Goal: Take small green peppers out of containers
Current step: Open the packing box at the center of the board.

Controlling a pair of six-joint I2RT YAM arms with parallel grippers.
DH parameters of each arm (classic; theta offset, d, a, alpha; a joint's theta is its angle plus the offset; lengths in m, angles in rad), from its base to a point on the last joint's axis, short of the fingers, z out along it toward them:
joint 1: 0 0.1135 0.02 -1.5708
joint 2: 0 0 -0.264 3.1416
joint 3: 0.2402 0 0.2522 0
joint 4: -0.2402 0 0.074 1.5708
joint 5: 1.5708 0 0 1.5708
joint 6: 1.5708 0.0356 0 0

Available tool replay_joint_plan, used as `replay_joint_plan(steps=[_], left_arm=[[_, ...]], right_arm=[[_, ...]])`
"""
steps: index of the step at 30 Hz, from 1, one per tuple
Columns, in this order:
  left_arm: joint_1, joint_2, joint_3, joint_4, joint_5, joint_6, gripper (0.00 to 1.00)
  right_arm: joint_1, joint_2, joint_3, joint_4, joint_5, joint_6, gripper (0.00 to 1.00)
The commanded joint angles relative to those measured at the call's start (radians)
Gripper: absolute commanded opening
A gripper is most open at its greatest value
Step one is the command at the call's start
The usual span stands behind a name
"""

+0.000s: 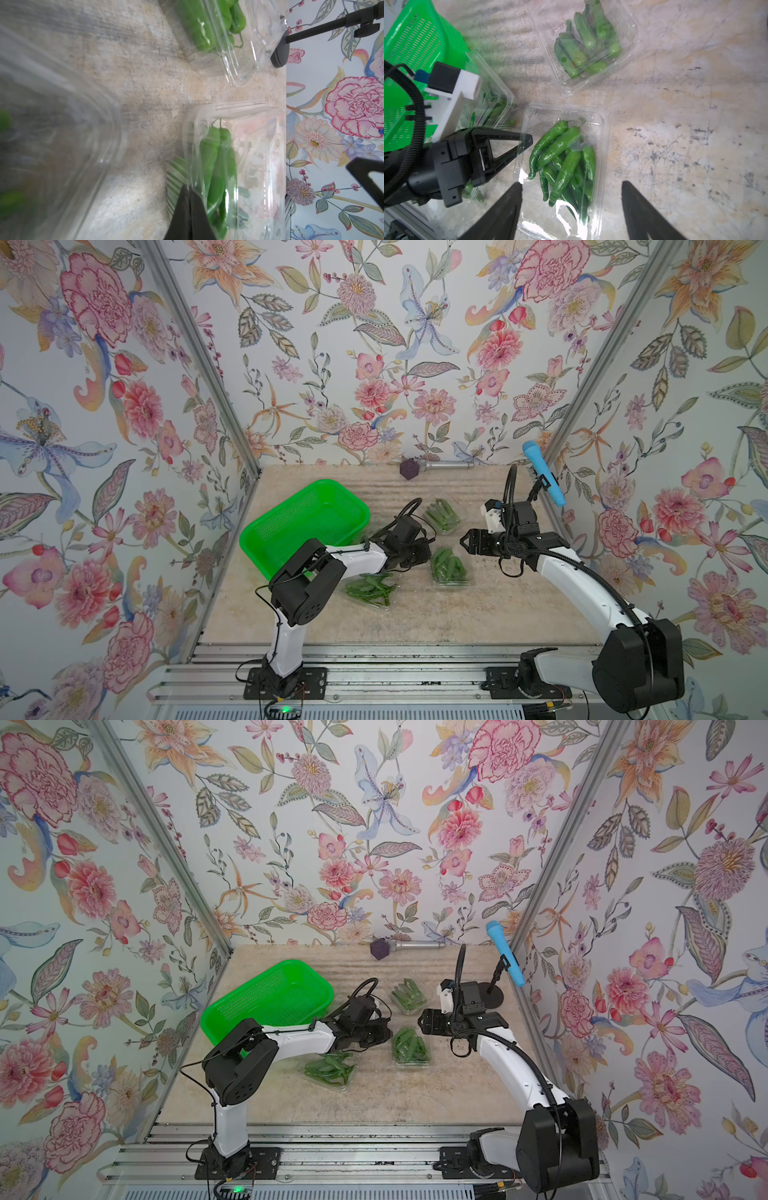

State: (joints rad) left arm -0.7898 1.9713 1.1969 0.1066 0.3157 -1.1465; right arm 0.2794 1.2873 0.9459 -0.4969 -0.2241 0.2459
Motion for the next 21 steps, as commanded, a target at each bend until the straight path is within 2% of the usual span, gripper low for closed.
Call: replay_joint_plan(steps=[1,9,15,19,21], left_arm=[[0.012,-0.037,-0.027,-0.003,-0.060,-0.069,0.00],[0.012,-0.016,-0.055,0.076,-0.043,-0.147,0.00],[0.013,-0.017,-0.062,0.095,-0.040,-0.151,0.00],[0.012,-0.013,-0.056,0.094,-0.036,-0.145,0.00],[0.014,-0.009,-0.055,0.099,-0.033,-0.145,0.00]], right_arm=[[0.095,-0.008,-0.018,-0.063,0.123,0.018,0.69],[0.291,0.105,0.031,-0.065,0.212,0.042,0.63],[0.362,0.183,0.075,-0.065,0.284,0.052,0.64],[0.361,0.216,0.095,-0.054,0.285,0.056,0.65],[0.395,0.231,0.106,-0.052,0.291,0.058,0.65]])
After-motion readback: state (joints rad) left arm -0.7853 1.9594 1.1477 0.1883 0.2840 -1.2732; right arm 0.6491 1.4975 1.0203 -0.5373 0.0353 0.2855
